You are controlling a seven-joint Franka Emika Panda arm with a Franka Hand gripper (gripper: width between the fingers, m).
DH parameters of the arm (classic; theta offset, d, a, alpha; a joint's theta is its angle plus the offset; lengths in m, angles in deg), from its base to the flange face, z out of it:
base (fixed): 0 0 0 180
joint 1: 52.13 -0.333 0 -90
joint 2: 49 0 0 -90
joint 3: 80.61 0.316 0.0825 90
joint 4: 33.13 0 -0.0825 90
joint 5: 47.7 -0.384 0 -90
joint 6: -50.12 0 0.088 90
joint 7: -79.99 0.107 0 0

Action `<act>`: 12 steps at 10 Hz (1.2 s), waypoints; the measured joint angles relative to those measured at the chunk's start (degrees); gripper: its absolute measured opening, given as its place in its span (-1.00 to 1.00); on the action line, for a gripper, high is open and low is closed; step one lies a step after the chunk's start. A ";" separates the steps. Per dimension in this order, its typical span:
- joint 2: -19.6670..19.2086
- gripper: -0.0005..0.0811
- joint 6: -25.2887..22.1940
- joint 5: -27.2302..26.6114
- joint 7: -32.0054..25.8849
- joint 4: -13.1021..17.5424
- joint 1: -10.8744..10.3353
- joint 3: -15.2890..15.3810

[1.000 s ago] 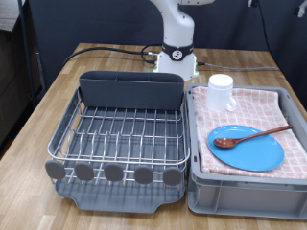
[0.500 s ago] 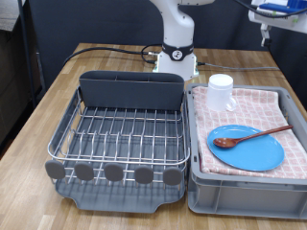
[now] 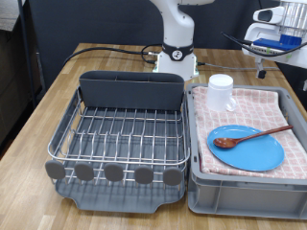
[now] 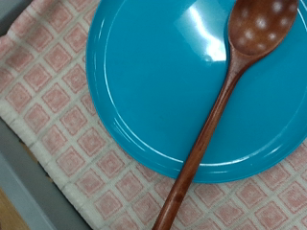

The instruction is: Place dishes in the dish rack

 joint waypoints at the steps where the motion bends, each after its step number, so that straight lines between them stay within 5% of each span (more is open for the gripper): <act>1: -0.67 0.98 0.21 3.22 5.15 -0.02 -0.06 0.00; 5: -6.14 0.98 0.72 11.74 18.24 1.45 -0.47 -0.01; 12: -13.70 0.98 3.75 20.04 25.43 2.89 -0.77 -2.58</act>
